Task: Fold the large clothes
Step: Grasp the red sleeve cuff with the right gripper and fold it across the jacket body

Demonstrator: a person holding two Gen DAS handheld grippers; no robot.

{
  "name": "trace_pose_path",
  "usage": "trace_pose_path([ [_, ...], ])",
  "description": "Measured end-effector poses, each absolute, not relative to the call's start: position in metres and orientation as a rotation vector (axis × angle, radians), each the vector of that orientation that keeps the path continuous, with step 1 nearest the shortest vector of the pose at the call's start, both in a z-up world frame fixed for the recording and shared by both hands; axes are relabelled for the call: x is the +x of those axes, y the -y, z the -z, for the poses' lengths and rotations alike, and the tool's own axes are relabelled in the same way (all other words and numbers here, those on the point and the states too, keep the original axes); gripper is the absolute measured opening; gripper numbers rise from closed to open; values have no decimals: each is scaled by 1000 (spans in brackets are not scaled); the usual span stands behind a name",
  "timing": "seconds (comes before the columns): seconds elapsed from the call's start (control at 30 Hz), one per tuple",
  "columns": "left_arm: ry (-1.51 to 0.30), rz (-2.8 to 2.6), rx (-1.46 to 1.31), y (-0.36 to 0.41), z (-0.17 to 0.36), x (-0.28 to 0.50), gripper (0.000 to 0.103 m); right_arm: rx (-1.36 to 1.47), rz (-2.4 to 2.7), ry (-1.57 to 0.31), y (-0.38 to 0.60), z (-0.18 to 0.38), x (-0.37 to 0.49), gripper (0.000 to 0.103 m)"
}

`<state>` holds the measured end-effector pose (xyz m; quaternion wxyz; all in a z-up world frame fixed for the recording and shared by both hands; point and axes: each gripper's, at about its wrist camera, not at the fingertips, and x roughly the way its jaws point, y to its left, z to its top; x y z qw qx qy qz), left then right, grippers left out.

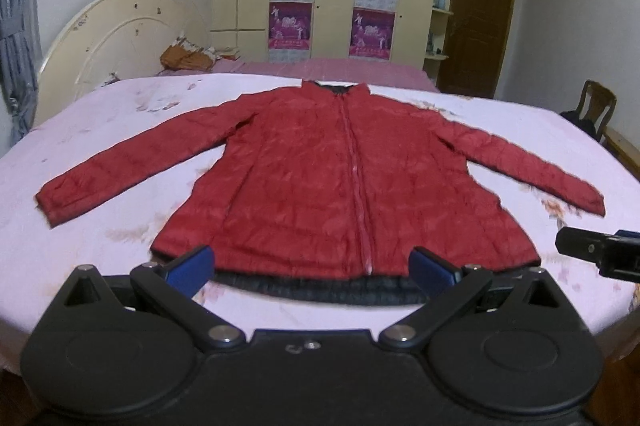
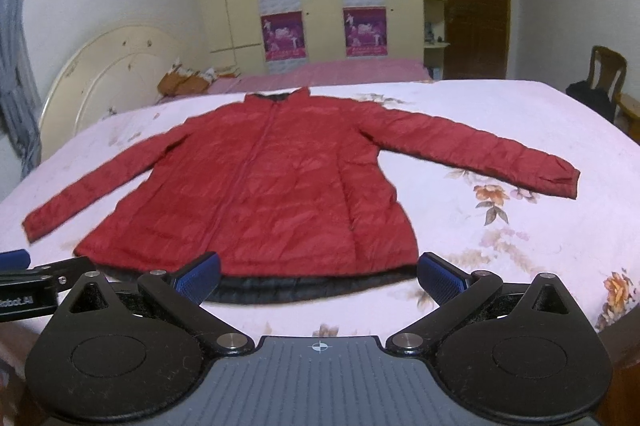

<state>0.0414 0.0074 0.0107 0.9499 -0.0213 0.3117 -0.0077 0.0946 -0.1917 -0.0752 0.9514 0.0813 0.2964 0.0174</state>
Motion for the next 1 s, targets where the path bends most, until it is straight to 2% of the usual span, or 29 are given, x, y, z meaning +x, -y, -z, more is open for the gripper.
trace_pose_path([
  [0.5,-666,94,-100,-12,17,194,103,265,171,-587,268,100,234,103],
  [0.7,-629,146,-60,-5,20,241,100,436,298,-508,326,116,264,103],
  [1.0,-630,143,-83,18,26,295,100,714,438,-506,419,158,284,102],
])
